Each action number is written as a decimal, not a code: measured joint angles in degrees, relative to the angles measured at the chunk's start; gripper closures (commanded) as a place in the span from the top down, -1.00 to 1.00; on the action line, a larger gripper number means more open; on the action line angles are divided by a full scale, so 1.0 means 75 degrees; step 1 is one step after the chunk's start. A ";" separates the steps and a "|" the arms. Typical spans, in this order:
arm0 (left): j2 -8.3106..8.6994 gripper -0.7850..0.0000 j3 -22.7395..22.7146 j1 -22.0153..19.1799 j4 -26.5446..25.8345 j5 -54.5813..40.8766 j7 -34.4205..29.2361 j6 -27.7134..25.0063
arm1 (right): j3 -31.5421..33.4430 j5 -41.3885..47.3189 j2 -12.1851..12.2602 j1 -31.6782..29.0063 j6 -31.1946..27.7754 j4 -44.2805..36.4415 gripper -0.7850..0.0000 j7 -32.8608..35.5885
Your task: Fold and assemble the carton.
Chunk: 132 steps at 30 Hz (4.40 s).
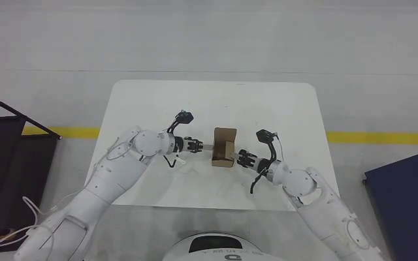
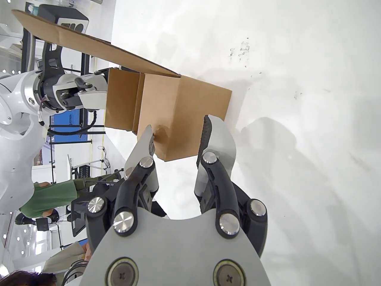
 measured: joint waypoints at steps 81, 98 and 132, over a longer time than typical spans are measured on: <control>-0.0316 -0.15 0.0284 0.0162 -0.0872 0.2288 0.0675 0.0610 | -0.2346 -0.3407 -0.0780 0.1882 0.5395 -0.0757 -1.00 0.1576; -0.0375 -0.40 0.0270 0.0222 -0.0972 0.2297 0.0553 0.0560 | -0.2443 -0.3549 -0.0948 0.1871 0.5389 -0.0798 -0.21 0.1463; -0.0435 0.76 0.0088 0.0346 -0.1132 0.2618 0.0602 0.0603 | -0.1532 -0.2779 -0.1066 0.0998 0.4810 -0.1097 -0.19 0.0296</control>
